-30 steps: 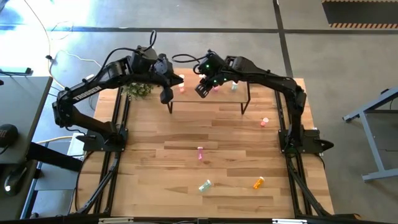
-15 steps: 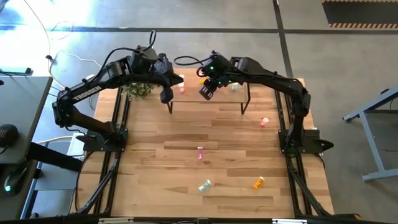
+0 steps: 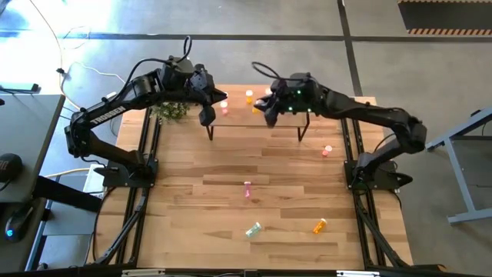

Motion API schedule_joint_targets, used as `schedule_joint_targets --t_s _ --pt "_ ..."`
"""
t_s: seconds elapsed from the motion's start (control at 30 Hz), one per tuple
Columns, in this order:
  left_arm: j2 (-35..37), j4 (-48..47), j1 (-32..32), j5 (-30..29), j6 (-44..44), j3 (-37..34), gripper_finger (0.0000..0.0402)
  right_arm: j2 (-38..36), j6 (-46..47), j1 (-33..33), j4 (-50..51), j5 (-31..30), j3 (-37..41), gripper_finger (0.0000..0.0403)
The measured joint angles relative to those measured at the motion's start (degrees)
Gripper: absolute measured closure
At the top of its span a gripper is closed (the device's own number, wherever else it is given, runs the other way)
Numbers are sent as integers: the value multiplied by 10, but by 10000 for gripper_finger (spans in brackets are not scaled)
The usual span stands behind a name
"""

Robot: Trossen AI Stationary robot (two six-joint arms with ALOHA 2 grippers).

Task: Pick and place medicine bottles onto shelf by color
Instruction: Put the top orange pill bottle on the shelf aligned with the other orange pill bottle

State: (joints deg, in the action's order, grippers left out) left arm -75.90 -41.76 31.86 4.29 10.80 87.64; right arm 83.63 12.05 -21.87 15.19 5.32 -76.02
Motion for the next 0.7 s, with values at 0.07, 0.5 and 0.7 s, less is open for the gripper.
schedule_joint_targets --t_s 0.07,0.5,0.7 --pt "0 0 0 0 -1 0 377 0 0 -2 -22 0 21 294" --pt "0 0 0 0 -12 0 377 85 -34 -4 -14 -6 -34 294" --pt "0 0 0 0 -12 0 377 111 -46 -10 17 -12 -55 294"
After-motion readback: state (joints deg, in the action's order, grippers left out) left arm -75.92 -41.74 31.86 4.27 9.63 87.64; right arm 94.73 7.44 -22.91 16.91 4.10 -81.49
